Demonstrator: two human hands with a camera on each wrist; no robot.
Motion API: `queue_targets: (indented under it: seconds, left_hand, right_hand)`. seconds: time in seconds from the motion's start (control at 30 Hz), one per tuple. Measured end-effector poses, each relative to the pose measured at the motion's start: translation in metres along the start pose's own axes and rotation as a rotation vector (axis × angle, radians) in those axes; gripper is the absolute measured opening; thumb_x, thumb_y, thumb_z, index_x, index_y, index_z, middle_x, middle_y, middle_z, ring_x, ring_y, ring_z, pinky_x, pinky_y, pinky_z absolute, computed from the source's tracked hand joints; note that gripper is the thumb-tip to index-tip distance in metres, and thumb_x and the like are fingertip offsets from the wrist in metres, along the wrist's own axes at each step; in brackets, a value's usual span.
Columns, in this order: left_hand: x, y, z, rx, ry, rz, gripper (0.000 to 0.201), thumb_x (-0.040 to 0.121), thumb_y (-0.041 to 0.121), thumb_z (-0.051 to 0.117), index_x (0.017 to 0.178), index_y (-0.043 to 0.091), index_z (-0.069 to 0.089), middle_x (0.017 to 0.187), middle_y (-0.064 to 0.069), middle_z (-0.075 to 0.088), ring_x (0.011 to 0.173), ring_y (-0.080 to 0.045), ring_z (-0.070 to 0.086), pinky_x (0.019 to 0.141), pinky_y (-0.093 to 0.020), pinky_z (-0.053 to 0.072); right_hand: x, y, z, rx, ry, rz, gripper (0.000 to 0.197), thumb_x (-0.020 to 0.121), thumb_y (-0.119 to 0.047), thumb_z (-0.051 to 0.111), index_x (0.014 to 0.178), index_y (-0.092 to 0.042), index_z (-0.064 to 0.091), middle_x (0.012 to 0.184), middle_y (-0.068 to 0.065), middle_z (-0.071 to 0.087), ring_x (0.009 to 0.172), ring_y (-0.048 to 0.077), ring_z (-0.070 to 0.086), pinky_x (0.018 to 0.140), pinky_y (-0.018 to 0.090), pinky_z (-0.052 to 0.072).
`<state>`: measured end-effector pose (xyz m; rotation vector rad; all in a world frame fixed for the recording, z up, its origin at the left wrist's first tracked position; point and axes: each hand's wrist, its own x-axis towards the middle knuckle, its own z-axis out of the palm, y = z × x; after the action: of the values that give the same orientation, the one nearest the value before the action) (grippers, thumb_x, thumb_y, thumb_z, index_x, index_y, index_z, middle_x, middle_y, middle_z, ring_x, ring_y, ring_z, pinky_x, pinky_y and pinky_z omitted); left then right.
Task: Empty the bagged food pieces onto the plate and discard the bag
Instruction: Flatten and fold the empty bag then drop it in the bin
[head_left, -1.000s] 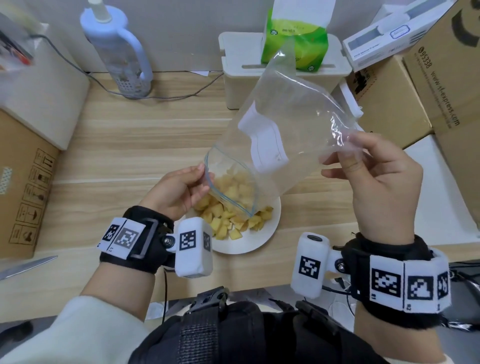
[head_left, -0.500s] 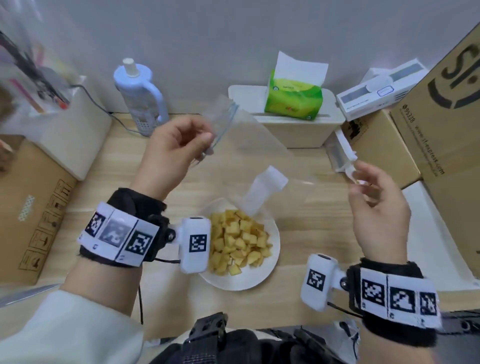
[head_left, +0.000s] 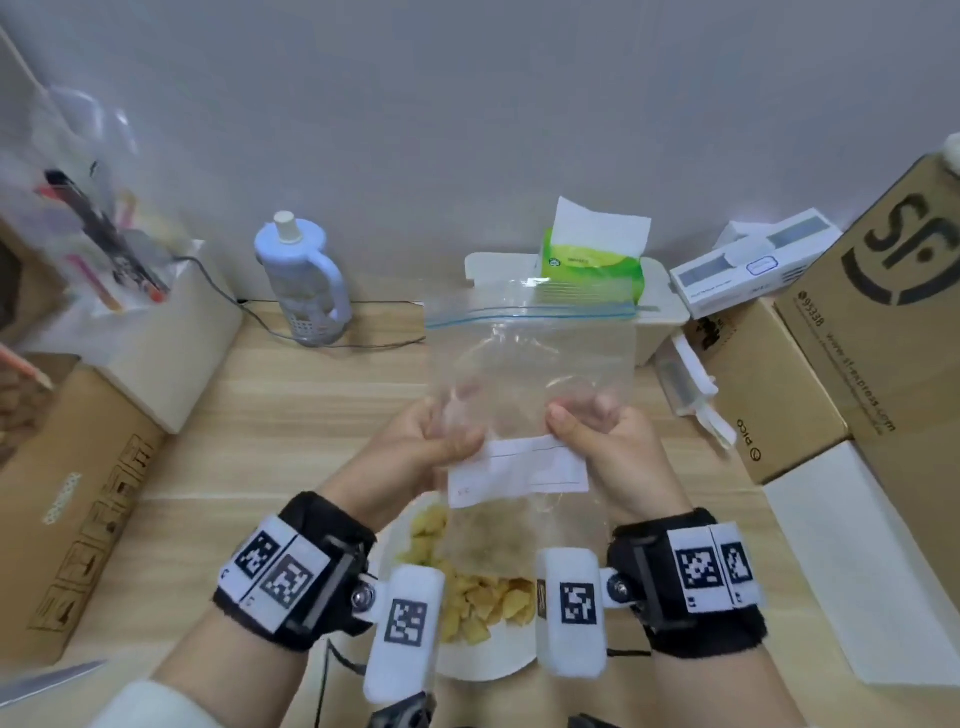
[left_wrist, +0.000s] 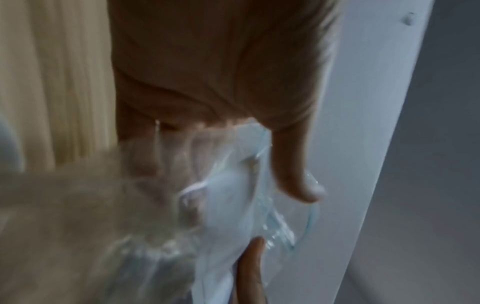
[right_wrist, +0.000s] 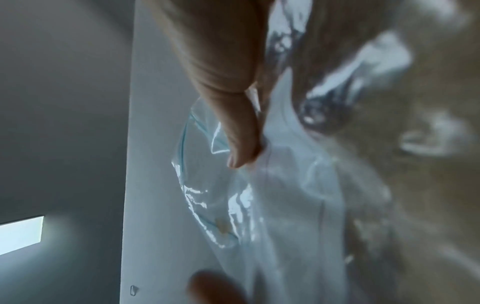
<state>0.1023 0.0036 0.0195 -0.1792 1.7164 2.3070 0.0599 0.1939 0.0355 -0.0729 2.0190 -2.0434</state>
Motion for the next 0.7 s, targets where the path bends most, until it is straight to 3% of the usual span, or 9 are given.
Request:
queue_targets:
  seconds: [0.07, 0.13, 0.2, 0.3, 0.37, 0.43, 0.47, 0.6, 0.7]
  left_hand:
    - [0.005, -0.002, -0.002, 0.011, 0.152, 0.047, 0.035, 0.046, 0.031, 0.084, 0.076, 0.021, 0.068, 0.063, 0.006, 0.071, 0.055, -0.006, 0.062, 0.049, -0.016, 0.045]
    - [0.008, -0.002, -0.006, 0.032, 0.323, 0.096, 0.021, 0.055, 0.027, 0.075, 0.061, 0.016, 0.059, 0.044, 0.007, 0.06, 0.037, -0.003, 0.051, 0.039, -0.013, 0.036]
    - [0.008, -0.005, -0.011, 0.001, 0.362, 0.117, 0.024, 0.06, 0.035, 0.068, 0.064, 0.014, 0.056, 0.041, 0.008, 0.052, 0.034, -0.003, 0.047, 0.038, -0.014, 0.036]
    - [0.0, -0.012, -0.016, -0.036, 0.089, 0.004, 0.047, 0.063, 0.054, 0.062, 0.087, 0.013, 0.063, 0.063, 0.004, 0.063, 0.056, -0.011, 0.066, 0.052, -0.019, 0.049]
    - [-0.004, -0.019, -0.017, 0.078, -0.024, -0.069, 0.036, 0.066, 0.042, 0.071, 0.09, 0.015, 0.065, 0.077, -0.001, 0.075, 0.07, -0.014, 0.071, 0.055, -0.019, 0.052]
    - [-0.002, -0.02, -0.018, 0.094, 0.117, -0.068, 0.011, 0.073, 0.011, 0.069, 0.07, 0.012, 0.059, 0.061, -0.001, 0.073, 0.054, -0.008, 0.067, 0.044, -0.013, 0.045]
    - [0.0, -0.021, -0.02, 0.081, 0.214, -0.055, 0.021, 0.073, 0.002, 0.067, 0.062, 0.012, 0.051, 0.053, 0.0, 0.07, 0.047, -0.006, 0.064, 0.041, -0.012, 0.042]
    - [0.001, -0.015, -0.033, 0.051, 0.391, 0.067, 0.033, 0.064, 0.003, 0.072, 0.058, 0.015, 0.042, 0.049, 0.004, 0.067, 0.042, -0.004, 0.058, 0.042, -0.012, 0.038]
    - [-0.004, -0.011, -0.042, 0.188, 0.46, 0.161, 0.024, 0.065, 0.0, 0.073, 0.064, 0.011, 0.052, 0.045, 0.011, 0.062, 0.04, -0.001, 0.051, 0.042, -0.011, 0.035]
  right_hand:
    - [0.004, 0.002, -0.002, -0.002, 0.093, 0.013, 0.014, 0.063, -0.022, 0.073, 0.072, -0.016, 0.065, 0.066, -0.003, 0.072, 0.07, 0.013, 0.068, 0.071, 0.029, 0.053]
    - [0.007, 0.005, -0.006, -0.027, 0.206, -0.016, 0.011, 0.066, -0.021, 0.075, 0.07, -0.017, 0.065, 0.067, -0.002, 0.07, 0.071, 0.017, 0.066, 0.072, 0.031, 0.053]
    - [0.009, 0.005, -0.005, -0.013, 0.239, -0.038, 0.011, 0.068, -0.021, 0.074, 0.07, -0.017, 0.064, 0.069, -0.001, 0.069, 0.072, 0.018, 0.065, 0.071, 0.031, 0.053]
    - [0.012, 0.008, -0.001, 0.033, 0.269, -0.049, 0.011, 0.07, -0.024, 0.071, 0.073, -0.018, 0.063, 0.075, 0.0, 0.068, 0.071, 0.015, 0.066, 0.066, 0.025, 0.055]
    - [0.016, 0.011, -0.002, 0.089, 0.274, -0.041, 0.024, 0.06, -0.039, 0.076, 0.072, -0.02, 0.066, 0.076, -0.002, 0.071, 0.077, 0.017, 0.066, 0.071, 0.028, 0.055]
    - [0.019, 0.015, -0.005, 0.201, 0.27, -0.053, 0.04, 0.044, -0.049, 0.082, 0.071, -0.022, 0.071, 0.073, -0.004, 0.074, 0.077, 0.014, 0.068, 0.074, 0.027, 0.056]
    - [0.021, 0.017, -0.007, 0.274, 0.265, -0.074, 0.039, 0.042, -0.045, 0.083, 0.071, -0.021, 0.072, 0.071, -0.005, 0.074, 0.073, 0.01, 0.068, 0.07, 0.023, 0.056]
    - [0.021, 0.014, -0.014, 0.399, 0.184, -0.082, 0.033, 0.053, -0.01, 0.074, 0.083, -0.021, 0.067, 0.074, -0.007, 0.073, 0.075, 0.009, 0.067, 0.065, 0.019, 0.055]
    - [0.021, 0.006, -0.027, 0.471, 0.043, -0.073, 0.062, 0.047, -0.018, 0.085, 0.102, -0.026, 0.058, 0.078, -0.005, 0.069, 0.079, 0.012, 0.064, 0.07, 0.025, 0.053]
